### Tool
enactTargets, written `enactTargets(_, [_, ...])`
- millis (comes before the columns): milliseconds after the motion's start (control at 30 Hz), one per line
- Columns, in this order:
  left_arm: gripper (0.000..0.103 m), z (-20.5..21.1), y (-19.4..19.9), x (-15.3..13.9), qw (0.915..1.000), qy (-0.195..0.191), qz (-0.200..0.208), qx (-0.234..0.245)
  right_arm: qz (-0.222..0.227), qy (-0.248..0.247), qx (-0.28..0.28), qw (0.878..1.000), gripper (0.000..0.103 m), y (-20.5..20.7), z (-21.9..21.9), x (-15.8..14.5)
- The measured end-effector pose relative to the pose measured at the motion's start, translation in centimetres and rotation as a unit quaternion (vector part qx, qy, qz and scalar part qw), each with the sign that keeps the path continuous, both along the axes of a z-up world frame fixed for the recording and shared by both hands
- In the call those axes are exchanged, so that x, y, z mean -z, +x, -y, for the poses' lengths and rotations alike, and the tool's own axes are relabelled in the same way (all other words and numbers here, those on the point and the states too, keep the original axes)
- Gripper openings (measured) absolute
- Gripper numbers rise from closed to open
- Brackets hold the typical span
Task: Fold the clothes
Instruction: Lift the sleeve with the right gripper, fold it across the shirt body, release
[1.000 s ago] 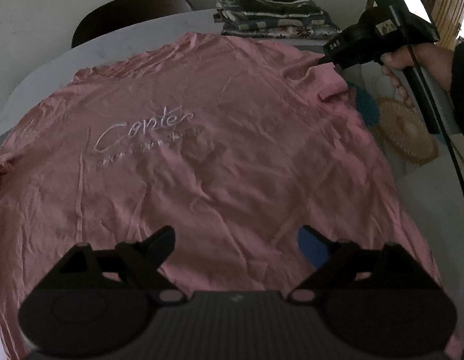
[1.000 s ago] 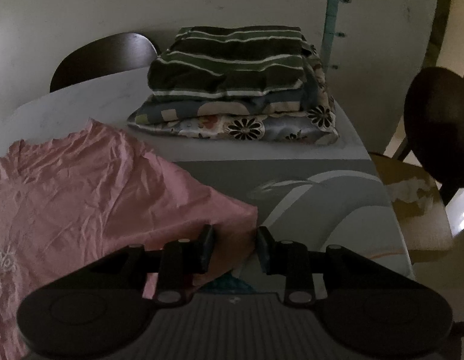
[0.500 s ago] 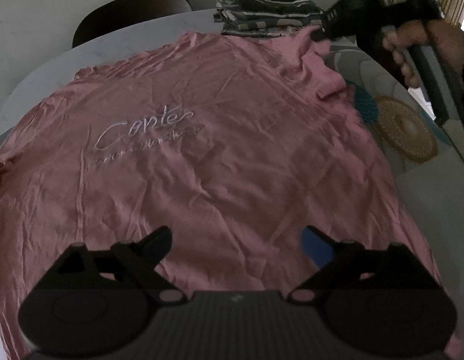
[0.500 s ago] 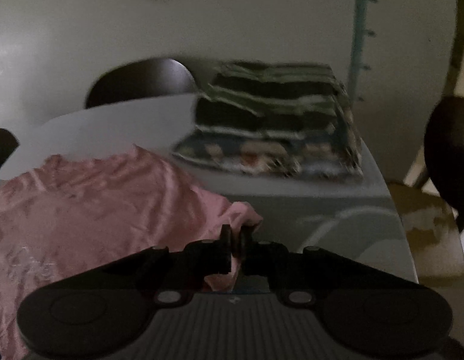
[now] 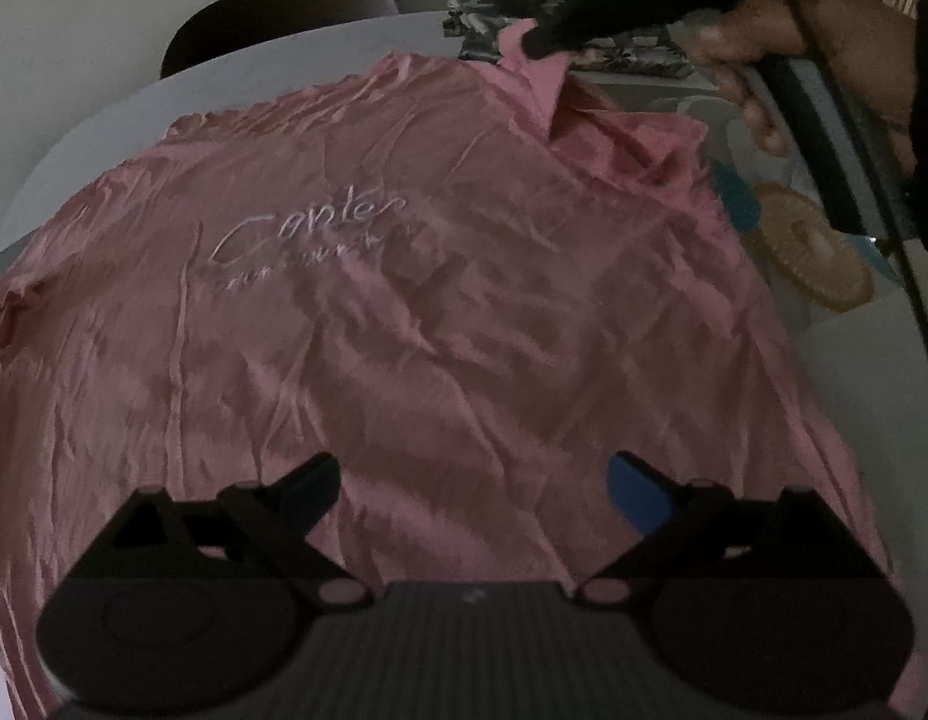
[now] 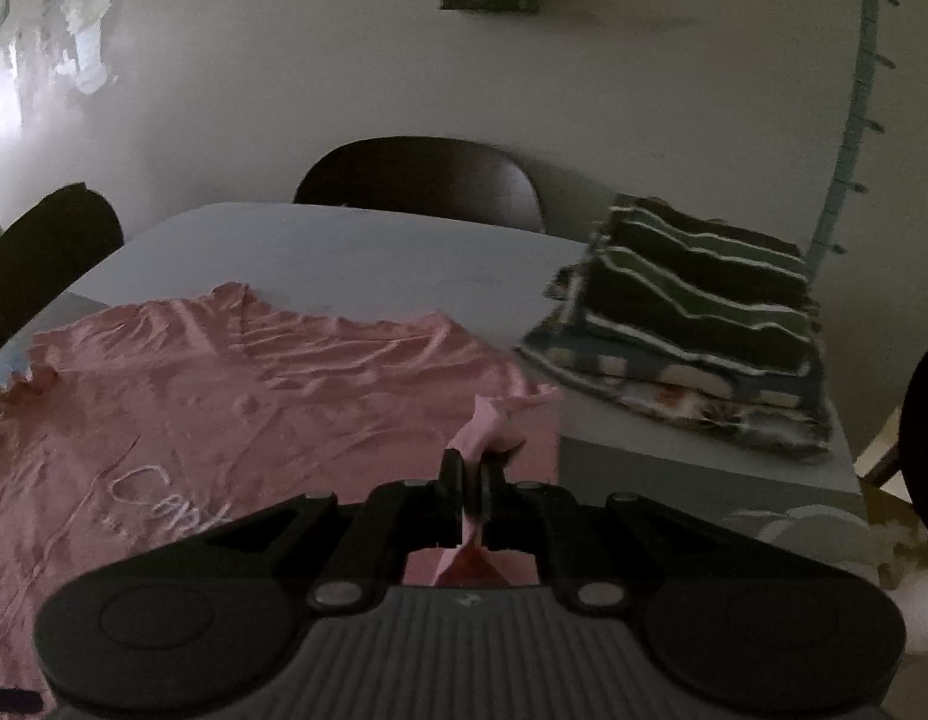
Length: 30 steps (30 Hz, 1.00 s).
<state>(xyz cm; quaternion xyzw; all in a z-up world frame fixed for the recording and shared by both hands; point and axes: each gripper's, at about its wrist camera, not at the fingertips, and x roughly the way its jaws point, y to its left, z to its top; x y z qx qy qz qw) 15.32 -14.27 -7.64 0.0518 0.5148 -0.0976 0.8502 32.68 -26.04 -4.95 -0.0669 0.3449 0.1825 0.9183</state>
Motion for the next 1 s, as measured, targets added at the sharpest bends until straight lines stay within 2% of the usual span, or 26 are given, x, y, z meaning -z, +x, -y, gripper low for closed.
enactTargets(300, [0.097,-1.5,-0.5,0.2,0.9999,-0.002,-0.005,-0.012,-0.019,-0.014,-0.028,0.999,0.006,0.5,-5.2,2.6])
enactTargets(433, [0.097,-1.8,-0.8,0.3,0.9999,0.0,-0.006,-0.013,-0.02,-0.048,-0.041,0.998,0.01,0.6,-7.6,4.0])
enactTargets(567, [0.097,-2.1,-0.9,0.2,0.9999,-0.002,-0.005,-0.013,-0.015,-0.036,-0.037,0.999,0.012,-0.2,-6.5,2.8])
enactTargets(733, [0.098,-2.1,-0.9,0.2,0.9999,-0.004,-0.004,-0.013,0.0,-0.033,-0.009,0.999,0.013,-2.0,-2.4,1.1])
enactTargets(900, [0.098,-1.9,-1.0,0.5,0.9999,-0.006,-0.007,-0.008,-0.007,-0.031,0.005,0.999,0.013,-3.2,0.7,0.9])
enactTargets(1000, [0.098,-1.4,-1.2,0.6,0.9999,-0.006,-0.008,-0.002,-0.012,-0.055,0.012,0.998,0.013,-3.9,1.7,1.7])
